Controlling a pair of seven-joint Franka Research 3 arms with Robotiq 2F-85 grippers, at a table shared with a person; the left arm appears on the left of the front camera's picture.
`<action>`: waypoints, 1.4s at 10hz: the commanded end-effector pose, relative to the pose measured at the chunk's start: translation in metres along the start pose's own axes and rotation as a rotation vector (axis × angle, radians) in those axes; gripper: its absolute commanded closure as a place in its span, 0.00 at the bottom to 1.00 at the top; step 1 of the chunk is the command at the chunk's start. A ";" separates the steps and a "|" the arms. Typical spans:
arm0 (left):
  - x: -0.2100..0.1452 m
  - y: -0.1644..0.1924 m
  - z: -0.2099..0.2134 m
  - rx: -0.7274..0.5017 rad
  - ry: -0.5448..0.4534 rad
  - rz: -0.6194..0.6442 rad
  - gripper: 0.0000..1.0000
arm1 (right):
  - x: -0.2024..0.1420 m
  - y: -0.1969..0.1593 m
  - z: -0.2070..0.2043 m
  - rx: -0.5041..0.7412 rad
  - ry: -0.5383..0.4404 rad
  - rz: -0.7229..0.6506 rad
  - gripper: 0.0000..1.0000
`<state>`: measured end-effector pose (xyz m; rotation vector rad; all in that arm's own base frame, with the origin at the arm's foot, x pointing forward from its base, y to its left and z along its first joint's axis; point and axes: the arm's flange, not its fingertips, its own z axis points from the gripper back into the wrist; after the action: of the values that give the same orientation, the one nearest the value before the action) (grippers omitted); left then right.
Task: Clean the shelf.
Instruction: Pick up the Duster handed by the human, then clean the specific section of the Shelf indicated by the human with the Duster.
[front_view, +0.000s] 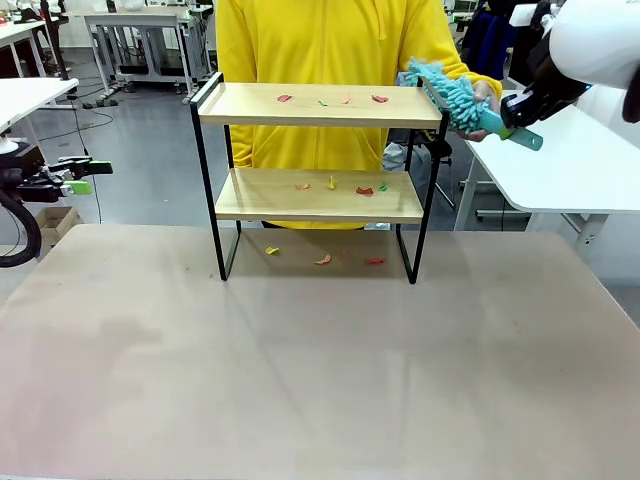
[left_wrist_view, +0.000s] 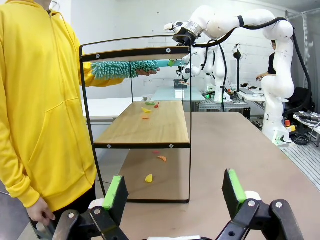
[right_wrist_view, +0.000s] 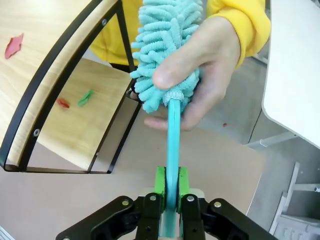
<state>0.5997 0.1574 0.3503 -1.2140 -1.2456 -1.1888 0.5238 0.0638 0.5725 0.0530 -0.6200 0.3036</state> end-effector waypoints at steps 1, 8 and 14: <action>0.003 -0.001 0.000 0.001 -0.001 -0.010 0.00 | 0.003 0.001 0.004 -0.054 0.006 -0.064 1.00; 0.003 -0.001 0.000 0.001 -0.001 -0.010 0.00 | 0.000 -0.003 0.001 -0.014 0.002 -0.044 1.00; 0.003 -0.001 0.000 0.001 -0.001 -0.010 0.00 | 0.000 -0.003 0.001 -0.014 0.002 -0.044 1.00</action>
<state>0.5997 0.1574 0.3503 -1.2139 -1.2456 -1.1889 0.5243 0.0614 0.5693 0.0586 -0.6099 0.2532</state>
